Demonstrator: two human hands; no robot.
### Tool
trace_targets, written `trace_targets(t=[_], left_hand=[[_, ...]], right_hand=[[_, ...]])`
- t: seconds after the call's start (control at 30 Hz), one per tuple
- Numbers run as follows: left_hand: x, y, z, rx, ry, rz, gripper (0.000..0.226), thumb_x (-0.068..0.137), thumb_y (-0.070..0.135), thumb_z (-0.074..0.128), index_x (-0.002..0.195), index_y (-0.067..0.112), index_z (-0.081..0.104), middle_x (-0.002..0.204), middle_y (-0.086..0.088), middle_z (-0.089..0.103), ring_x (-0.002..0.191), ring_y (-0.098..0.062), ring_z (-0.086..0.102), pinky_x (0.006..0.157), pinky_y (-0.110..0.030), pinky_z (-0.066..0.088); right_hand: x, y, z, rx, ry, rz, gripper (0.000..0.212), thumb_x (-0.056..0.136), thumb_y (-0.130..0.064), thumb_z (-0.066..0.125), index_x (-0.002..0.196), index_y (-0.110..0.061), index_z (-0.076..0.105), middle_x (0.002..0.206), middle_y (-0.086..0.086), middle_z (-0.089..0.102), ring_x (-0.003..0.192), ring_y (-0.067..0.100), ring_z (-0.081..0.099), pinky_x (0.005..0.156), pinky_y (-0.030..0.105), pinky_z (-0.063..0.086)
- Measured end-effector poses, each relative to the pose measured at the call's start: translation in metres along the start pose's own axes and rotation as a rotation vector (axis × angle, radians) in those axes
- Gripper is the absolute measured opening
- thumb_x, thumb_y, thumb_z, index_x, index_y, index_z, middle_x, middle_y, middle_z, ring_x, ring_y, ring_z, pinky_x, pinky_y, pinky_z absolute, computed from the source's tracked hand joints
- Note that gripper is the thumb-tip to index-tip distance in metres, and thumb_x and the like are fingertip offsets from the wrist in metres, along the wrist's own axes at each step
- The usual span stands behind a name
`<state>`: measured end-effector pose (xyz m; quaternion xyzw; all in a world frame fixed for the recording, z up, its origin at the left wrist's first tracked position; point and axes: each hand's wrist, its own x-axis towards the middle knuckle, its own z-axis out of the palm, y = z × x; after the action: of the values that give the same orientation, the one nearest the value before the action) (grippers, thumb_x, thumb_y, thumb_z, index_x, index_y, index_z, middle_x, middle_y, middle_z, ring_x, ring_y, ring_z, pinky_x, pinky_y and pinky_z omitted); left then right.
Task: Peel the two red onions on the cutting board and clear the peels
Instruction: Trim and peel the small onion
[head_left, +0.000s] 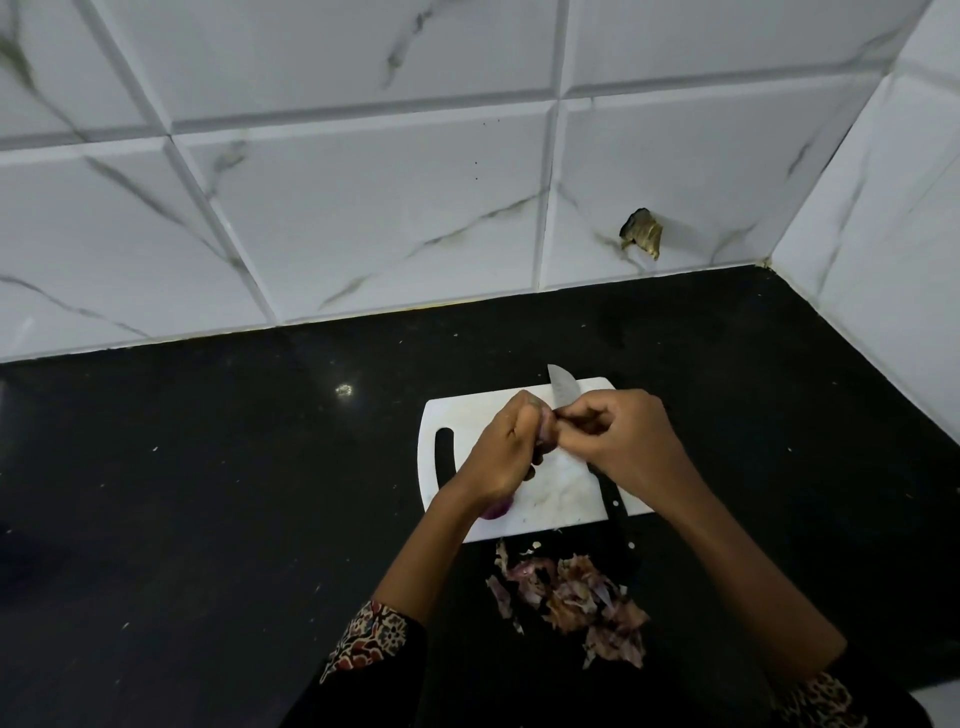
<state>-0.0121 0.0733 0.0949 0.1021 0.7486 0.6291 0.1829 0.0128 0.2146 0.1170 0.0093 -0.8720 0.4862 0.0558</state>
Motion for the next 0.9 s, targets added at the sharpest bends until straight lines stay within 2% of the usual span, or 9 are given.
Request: trace_targets(t=[0.07,0.13,0.27,0.37,0.53,0.7,0.9], left_hand=[[0.000,0.001,-0.001,-0.032,-0.012,0.023,0.029,0.097,0.008,0.024,0.074,0.010,0.041,0.064,0.003,0.042,0.058,-0.011,0.032,0.048,-0.020,0.026],[0.000,0.001,-0.002,-0.035,0.002,0.036,0.030,0.097,0.007,0.024,0.072,0.008,0.041,0.065,0.002,0.042,0.056,-0.011,0.030,0.046,-0.019,0.025],[0.000,0.002,-0.003,-0.027,0.078,-0.005,0.030,0.100,0.016,0.024,0.088,0.003,0.048,0.069,0.003,0.045,0.060,-0.008,0.037,0.050,-0.019,0.030],[-0.001,0.001,-0.001,-0.036,0.086,-0.026,0.027,0.101,0.019,0.024,0.088,0.010,0.045,0.071,0.003,0.045,0.062,-0.008,0.039,0.053,-0.020,0.032],[-0.005,-0.002,-0.001,-0.096,0.079,-0.021,0.024,0.101,0.012,0.024,0.089,0.008,0.045,0.065,0.000,0.038,0.046,-0.002,0.032,0.045,-0.016,0.027],[-0.004,-0.009,0.000,-0.028,0.078,0.023,0.026,0.100,0.006,0.027,0.079,0.009,0.042,0.068,-0.002,0.038,0.048,-0.002,0.034,0.047,-0.013,0.030],[-0.005,-0.013,0.002,-0.035,0.043,0.042,0.029,0.098,0.003,0.029,0.072,0.010,0.040,0.064,-0.001,0.040,0.047,-0.002,0.034,0.047,-0.012,0.031]], right_hand=[[-0.001,0.002,-0.003,0.022,0.010,0.006,0.010,0.076,-0.006,0.070,0.074,-0.014,0.074,0.063,-0.002,0.070,0.059,0.009,0.066,0.060,0.025,0.054],[-0.003,0.001,-0.003,0.061,0.011,0.007,0.010,0.079,-0.006,0.069,0.079,-0.014,0.075,0.066,-0.003,0.071,0.062,0.009,0.067,0.064,0.028,0.057],[-0.013,-0.006,0.011,0.126,0.120,-0.033,0.015,0.078,-0.016,0.075,0.092,-0.015,0.070,0.084,-0.010,0.070,0.075,0.003,0.068,0.067,0.016,0.054],[-0.018,-0.006,0.024,0.033,0.154,-0.098,0.018,0.079,-0.016,0.074,0.097,-0.011,0.069,0.088,-0.003,0.071,0.076,0.006,0.068,0.067,0.020,0.055],[-0.014,-0.005,0.020,0.031,0.084,-0.075,0.010,0.078,-0.008,0.072,0.087,-0.005,0.070,0.076,0.003,0.072,0.065,0.005,0.068,0.063,0.020,0.055],[-0.013,-0.004,0.016,-0.002,0.025,-0.036,0.009,0.074,-0.009,0.074,0.078,-0.004,0.068,0.070,0.001,0.071,0.063,0.007,0.067,0.064,0.028,0.057],[-0.009,0.002,0.008,0.032,-0.016,0.041,0.005,0.070,-0.006,0.075,0.073,-0.006,0.070,0.067,0.002,0.071,0.063,0.012,0.068,0.067,0.035,0.058]])
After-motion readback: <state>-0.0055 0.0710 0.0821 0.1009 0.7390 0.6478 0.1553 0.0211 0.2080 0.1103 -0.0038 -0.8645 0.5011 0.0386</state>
